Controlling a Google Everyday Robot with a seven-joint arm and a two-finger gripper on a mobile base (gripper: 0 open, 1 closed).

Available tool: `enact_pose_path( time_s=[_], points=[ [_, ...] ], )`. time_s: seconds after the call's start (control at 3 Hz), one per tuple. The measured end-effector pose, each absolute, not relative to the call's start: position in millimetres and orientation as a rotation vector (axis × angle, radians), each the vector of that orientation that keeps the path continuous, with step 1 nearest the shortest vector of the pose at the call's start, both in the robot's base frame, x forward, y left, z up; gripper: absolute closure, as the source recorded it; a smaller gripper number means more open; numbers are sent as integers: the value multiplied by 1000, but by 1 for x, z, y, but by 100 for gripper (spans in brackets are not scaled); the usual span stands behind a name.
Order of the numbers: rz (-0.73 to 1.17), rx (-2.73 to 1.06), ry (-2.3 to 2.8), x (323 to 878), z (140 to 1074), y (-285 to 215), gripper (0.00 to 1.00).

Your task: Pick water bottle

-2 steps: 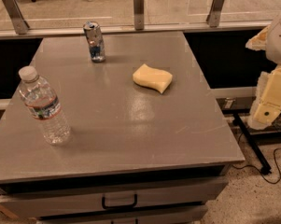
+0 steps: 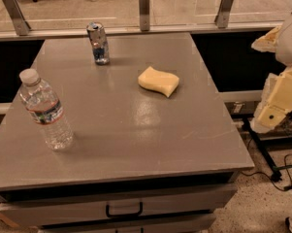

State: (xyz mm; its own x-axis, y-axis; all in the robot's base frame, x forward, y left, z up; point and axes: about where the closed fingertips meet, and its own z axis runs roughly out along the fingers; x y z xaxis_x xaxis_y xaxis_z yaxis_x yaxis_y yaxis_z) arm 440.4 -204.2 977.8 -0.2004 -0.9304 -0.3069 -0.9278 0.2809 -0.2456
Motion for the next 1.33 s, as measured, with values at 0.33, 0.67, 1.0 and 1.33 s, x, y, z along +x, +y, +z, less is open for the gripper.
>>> enact_pose_path(
  time_s=[0.33,0.67,1.0,1.33],
  points=[
    [138,-1602,2003,455,980,-170,0],
    [336,-1525,1841,477,975,-111,0],
    [557,-1470,1730,492,949,-52,0],
    [682,-1417,1655,503,932,-15,0]
  ],
)
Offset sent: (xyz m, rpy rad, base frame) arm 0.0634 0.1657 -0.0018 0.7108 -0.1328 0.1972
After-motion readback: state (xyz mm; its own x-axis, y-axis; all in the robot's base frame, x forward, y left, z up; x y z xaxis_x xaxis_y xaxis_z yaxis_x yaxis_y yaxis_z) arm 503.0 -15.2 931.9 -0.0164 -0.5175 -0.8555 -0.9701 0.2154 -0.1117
